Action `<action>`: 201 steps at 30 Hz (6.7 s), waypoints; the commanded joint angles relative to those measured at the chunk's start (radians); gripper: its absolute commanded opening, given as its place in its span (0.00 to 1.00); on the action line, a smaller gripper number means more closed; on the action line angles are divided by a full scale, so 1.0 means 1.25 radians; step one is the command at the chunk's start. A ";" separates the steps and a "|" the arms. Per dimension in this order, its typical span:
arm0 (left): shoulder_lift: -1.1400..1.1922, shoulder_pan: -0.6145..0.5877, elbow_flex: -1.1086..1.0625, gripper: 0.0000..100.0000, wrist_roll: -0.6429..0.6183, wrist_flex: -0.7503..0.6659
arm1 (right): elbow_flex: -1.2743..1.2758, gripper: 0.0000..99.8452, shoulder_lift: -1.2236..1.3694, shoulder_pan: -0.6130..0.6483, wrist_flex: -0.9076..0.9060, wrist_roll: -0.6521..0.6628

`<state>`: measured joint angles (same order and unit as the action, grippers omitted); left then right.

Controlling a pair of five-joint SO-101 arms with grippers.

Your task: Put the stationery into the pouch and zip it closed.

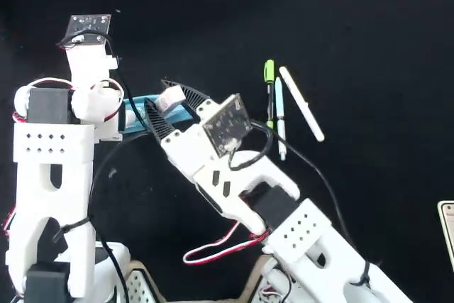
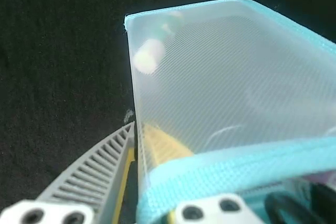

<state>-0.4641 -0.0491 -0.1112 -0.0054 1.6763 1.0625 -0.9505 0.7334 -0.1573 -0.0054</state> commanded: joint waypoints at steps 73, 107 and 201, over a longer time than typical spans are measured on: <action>0.002 0.009 -0.003 0.03 -0.001 0.002 | -0.962 0.07 1.235 -0.792 -0.783 0.458; 0.002 0.010 -0.003 0.03 -0.001 0.002 | -0.516 0.23 0.827 -1.104 -0.836 0.643; 0.002 0.010 -0.004 0.03 -0.001 0.002 | -0.505 0.01 -0.148 -0.396 -0.924 0.248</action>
<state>-0.4641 -0.0476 -0.1112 -0.0054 1.6763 0.3890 -0.9490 0.0644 -1.4185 0.4381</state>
